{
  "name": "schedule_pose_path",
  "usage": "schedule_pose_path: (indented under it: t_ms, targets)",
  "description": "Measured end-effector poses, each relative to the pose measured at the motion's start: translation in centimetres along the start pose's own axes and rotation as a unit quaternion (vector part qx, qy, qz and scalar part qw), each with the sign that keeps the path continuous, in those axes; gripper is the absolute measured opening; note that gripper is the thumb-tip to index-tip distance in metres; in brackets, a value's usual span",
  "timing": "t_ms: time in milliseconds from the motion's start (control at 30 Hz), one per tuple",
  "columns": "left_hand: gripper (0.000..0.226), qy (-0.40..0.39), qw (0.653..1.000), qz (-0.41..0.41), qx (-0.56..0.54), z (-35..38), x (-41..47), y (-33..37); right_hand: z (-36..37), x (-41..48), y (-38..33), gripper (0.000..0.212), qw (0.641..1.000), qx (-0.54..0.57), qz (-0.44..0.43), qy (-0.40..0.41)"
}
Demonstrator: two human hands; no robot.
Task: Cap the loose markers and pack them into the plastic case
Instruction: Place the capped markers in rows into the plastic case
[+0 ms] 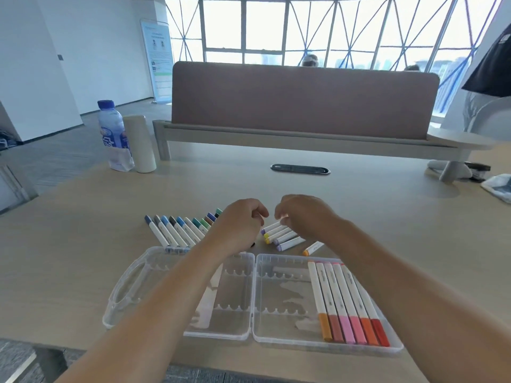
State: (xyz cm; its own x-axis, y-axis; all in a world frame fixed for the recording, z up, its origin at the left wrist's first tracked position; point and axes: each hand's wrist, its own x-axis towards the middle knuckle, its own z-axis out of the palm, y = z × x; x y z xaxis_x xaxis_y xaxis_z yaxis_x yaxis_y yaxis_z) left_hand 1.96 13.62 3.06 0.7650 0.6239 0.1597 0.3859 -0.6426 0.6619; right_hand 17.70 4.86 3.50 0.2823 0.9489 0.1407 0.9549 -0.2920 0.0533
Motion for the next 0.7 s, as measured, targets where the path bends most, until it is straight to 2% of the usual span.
schedule_pose_path:
  t_ms: [300,433,567,700]
  targets:
    - [0.026,-0.017,1.000,-0.015,0.003,-0.3,1.0,-1.4,0.0,3.2,0.4,0.021,0.992,-0.035,0.009,-0.119]
    - [0.024,-0.021,1.000,-0.014,0.005,-0.1,1.0,-1.6,0.3,3.6,0.2,0.027,0.989,-0.058,-0.005,-0.135]
    - [0.022,-0.018,1.000,-0.013,-0.001,-0.3,0.7,-1.4,-0.3,3.1,0.2,0.009,0.995,-0.058,-0.013,-0.075]
    - [0.022,-0.014,1.000,-0.017,-0.002,-0.6,-0.1,-0.7,-2.4,1.7,-0.2,0.007,0.999,-0.007,0.036,-0.006]
